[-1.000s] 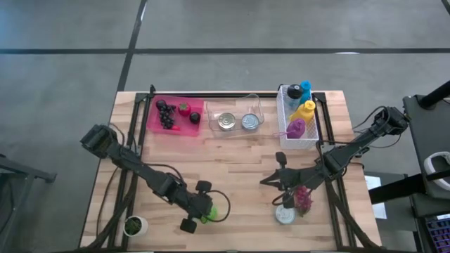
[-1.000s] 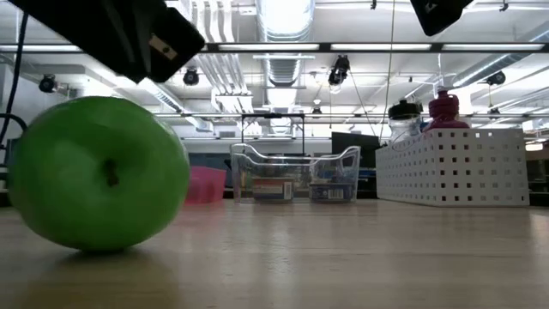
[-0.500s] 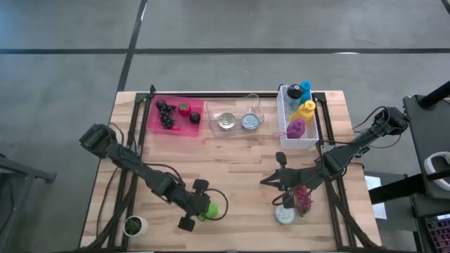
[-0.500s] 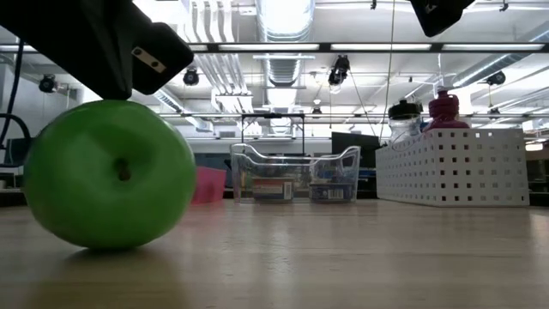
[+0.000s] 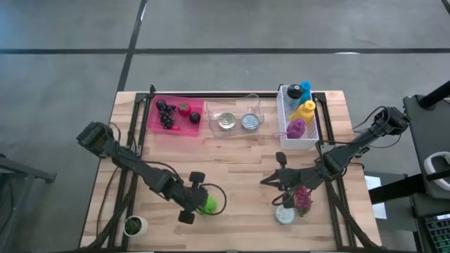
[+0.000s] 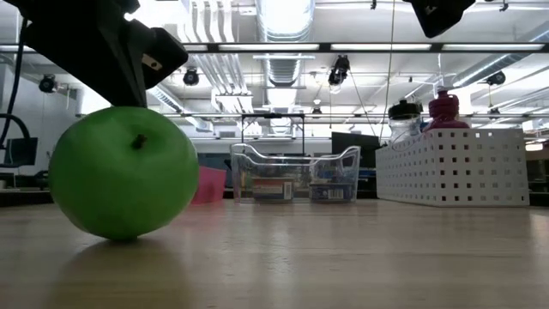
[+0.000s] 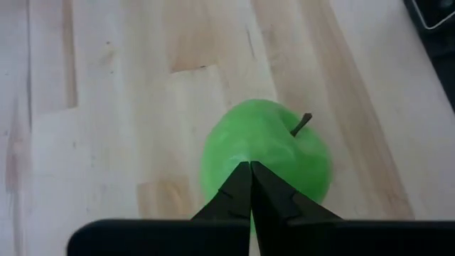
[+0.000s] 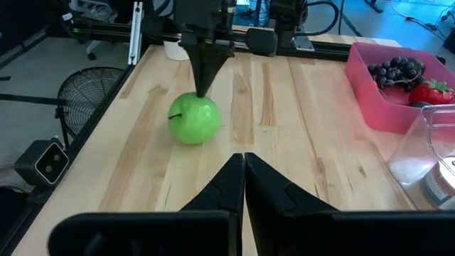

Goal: Pick & Place Food Item
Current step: Put the green apple into the pink bin

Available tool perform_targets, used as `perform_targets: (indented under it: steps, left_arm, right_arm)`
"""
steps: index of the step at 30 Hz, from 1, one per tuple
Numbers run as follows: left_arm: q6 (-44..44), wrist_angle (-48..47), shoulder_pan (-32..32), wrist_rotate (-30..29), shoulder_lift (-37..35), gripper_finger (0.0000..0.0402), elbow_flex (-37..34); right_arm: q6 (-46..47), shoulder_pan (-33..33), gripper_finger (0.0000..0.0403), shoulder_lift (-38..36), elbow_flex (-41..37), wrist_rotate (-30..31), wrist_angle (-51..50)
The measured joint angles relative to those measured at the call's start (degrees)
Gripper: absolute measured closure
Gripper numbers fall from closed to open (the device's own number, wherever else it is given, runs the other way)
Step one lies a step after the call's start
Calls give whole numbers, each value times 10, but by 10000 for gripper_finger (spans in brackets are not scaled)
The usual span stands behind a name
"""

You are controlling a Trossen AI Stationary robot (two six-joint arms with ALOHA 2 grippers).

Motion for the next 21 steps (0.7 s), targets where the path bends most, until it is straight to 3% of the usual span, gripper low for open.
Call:
perform_targets:
  steps: [21]
  left_arm:
    - [-32,-42,6,-22,2,398,-12]
  right_arm:
    - [0,0,394,0,-2,0,0]
